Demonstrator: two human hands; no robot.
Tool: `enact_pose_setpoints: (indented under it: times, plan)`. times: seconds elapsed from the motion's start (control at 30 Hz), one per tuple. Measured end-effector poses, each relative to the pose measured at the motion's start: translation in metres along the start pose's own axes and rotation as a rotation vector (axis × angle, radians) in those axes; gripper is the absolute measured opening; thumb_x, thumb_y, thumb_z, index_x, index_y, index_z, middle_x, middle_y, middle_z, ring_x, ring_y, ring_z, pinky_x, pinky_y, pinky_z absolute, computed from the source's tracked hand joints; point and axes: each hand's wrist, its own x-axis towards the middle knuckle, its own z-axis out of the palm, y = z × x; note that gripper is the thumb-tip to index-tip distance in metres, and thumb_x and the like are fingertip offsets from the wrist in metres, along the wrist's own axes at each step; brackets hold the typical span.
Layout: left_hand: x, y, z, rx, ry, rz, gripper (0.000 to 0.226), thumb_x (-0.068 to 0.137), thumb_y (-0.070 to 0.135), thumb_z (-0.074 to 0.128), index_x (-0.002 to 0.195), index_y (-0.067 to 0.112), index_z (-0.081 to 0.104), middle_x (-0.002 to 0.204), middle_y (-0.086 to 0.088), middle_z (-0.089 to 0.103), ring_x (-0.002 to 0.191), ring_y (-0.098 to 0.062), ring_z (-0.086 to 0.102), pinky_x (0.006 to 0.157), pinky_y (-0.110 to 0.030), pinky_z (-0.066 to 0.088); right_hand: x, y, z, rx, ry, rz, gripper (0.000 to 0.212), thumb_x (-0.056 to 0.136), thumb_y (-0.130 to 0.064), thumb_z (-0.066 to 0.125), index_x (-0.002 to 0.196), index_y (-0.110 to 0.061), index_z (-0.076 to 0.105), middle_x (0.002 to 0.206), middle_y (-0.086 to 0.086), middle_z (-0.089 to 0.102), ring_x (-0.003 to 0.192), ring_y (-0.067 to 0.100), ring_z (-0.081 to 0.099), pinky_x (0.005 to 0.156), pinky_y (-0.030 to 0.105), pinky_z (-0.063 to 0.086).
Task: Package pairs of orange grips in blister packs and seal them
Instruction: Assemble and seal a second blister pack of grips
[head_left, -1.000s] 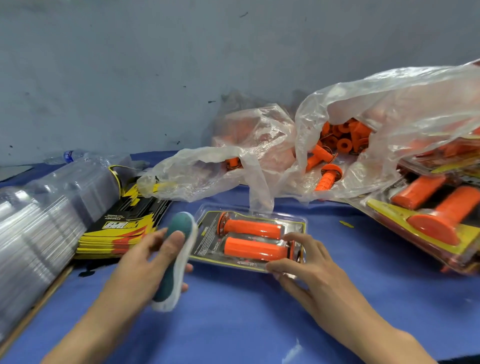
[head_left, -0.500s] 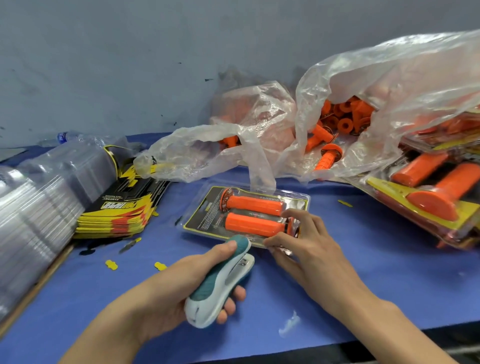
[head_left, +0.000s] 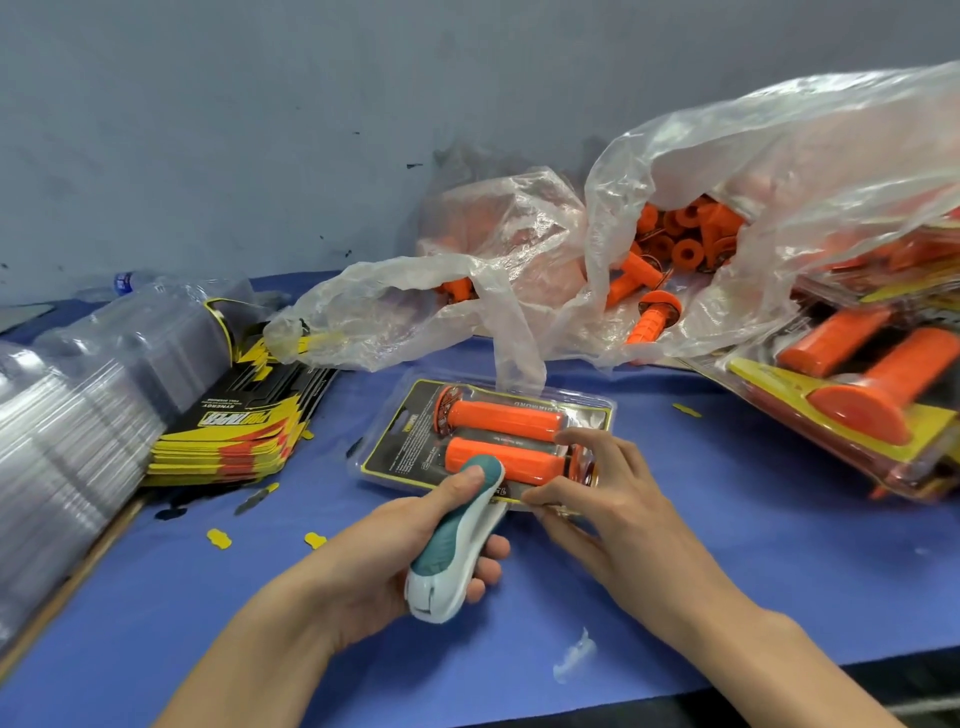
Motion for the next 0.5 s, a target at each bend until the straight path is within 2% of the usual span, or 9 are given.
enact_pose_setpoints:
  times: [0.27, 0.5]
  plan:
    - [0.0018, -0.0009, -0.0001, 0.016, 0.008, -0.010, 0.054, 0.082, 0.050, 0.069, 0.108, 0.003, 0.068, 0.083, -0.014, 0.066, 0.061, -0.022, 0.062, 0.052, -0.028, 0.054, 0.0003, 0.0033, 0.0006, 0.011, -0.011, -0.023, 0.016, 0.092, -0.034, 0.060, 0.104, -0.034, 0.070, 0.140, -0.001, 0.042, 0.129, 0.022, 0.038, 0.094, 0.036, 0.049]
    - [0.0023, 0.0001, -0.0005, 0.013, -0.035, -0.019, 0.058, 0.084, 0.050, 0.068, 0.116, 0.002, 0.065, 0.086, -0.015, 0.065, 0.063, -0.023, 0.061, 0.053, -0.029, 0.053, -0.0006, 0.0015, -0.0004, -0.002, -0.008, -0.020, 0.014, 0.090, -0.033, 0.062, 0.102, -0.033, 0.070, 0.139, 0.001, 0.045, 0.127, 0.025, 0.041, 0.090, 0.038, 0.051]
